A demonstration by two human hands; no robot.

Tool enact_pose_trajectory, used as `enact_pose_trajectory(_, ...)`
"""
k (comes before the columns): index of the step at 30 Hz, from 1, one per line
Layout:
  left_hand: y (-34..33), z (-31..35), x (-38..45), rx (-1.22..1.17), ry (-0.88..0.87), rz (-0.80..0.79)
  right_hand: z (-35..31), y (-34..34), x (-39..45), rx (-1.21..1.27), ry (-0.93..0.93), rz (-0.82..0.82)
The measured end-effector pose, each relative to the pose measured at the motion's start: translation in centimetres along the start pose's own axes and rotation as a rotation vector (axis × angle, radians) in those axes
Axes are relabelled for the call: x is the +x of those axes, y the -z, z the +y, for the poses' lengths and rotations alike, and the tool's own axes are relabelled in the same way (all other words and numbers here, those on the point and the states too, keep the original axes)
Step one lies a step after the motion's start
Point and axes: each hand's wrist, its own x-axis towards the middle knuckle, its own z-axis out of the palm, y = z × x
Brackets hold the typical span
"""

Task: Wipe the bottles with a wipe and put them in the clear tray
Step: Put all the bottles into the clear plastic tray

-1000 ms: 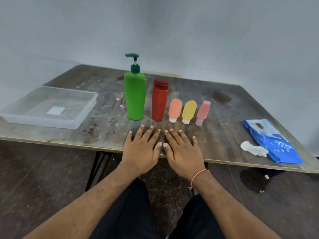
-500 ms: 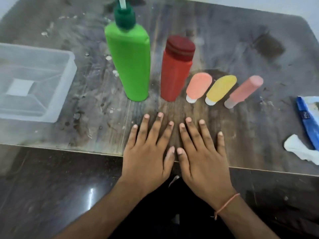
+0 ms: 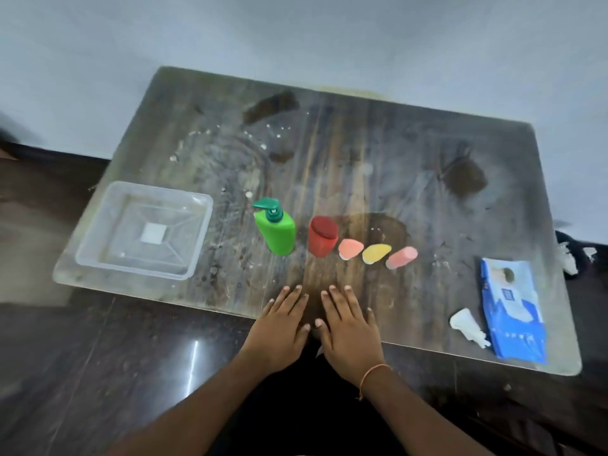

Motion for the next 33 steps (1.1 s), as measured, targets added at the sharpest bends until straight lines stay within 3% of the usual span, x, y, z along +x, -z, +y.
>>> enact_pose_trajectory(5, 5.3, 0.2, -3.1, -0.077, -0.01, 0.204, -2.4, 5.6, -1.8, 0.031, 0.119, 0.103)
enact_pose_trajectory(13, 13.4, -1.7, -4.0, -0.208, 0.127, 0.529, -3.5, 12.3, 1.0, 0.037, 0.216, 0.332)
enact_pose_trajectory(18, 16.7, -4.0, -0.9, -0.337, 0.141, 0.465, -4.1, 14.2, 4.2, 0.064, 0.166, 0.432)
enact_pose_trajectory(23, 19.0, -6.5, 2.8, -0.426, 0.005, 0.335, -4.9, 14.6, 6.4, 0.105, 0.046, 0.378)
enact_pose_trajectory(29, 20.9, -8.1, 6.4, -0.373, -0.201, 0.2, -5.4, 14.4, 8.0, 0.168, -0.06, 0.341)
enact_pose_trajectory(33, 21.4, -8.3, 7.5, -0.359, -0.223, 0.171, -5.3, 14.0, 8.6, 0.207, -0.093, 0.334)
